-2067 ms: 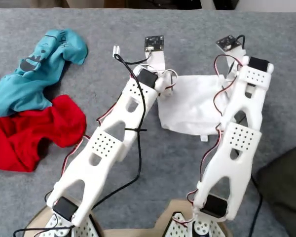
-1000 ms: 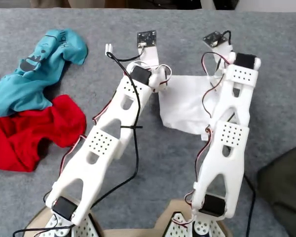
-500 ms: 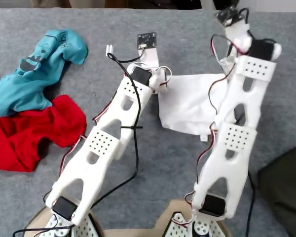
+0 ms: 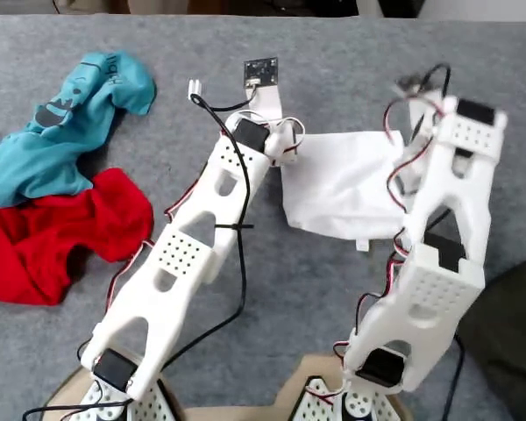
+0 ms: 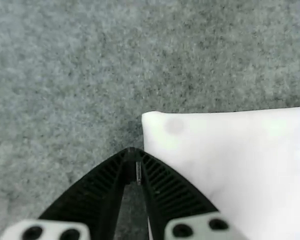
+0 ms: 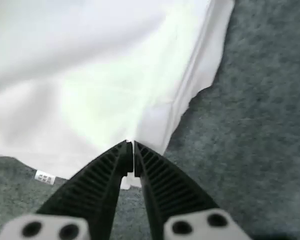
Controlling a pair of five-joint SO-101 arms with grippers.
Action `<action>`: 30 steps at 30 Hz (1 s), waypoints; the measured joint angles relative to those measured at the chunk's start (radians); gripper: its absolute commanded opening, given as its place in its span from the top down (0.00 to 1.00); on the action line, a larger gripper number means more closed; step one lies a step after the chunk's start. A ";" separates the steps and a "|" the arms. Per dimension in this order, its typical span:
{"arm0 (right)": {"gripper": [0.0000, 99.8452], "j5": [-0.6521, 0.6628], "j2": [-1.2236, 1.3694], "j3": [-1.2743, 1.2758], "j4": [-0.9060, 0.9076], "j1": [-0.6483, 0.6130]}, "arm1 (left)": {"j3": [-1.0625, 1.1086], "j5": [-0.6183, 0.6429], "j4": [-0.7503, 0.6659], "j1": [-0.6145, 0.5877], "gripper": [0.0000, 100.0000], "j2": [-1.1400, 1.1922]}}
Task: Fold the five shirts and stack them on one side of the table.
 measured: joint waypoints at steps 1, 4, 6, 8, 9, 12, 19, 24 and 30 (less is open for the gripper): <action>0.98 0.000 0.000 0.048 -0.037 0.009 | 0.000 0.000 0.000 0.000 0.98 0.000; 0.98 0.008 -0.002 0.143 -0.124 0.040 | 0.000 0.000 0.000 0.000 0.98 0.000; 0.98 0.028 -0.003 0.158 -0.152 0.060 | 0.000 0.000 0.000 0.003 0.98 0.000; 0.98 0.054 -0.005 0.163 -0.163 0.080 | 0.000 0.000 0.000 0.006 0.98 0.000; 0.98 0.064 -0.005 0.163 -0.166 0.089 | 0.000 0.000 0.000 0.006 0.98 0.000; 0.98 0.083 -0.003 0.164 -0.157 0.104 | 0.000 0.000 0.000 0.006 0.98 0.000; 0.97 0.084 -0.057 0.138 -0.074 0.097 | 0.000 0.000 0.000 0.006 0.98 0.000; 0.97 0.026 -0.199 0.026 0.052 0.031 | 0.000 -0.003 0.000 -0.002 0.98 0.000; 0.81 -0.124 -0.244 -0.011 0.141 0.014 | -0.058 0.032 0.046 -0.097 0.98 -0.002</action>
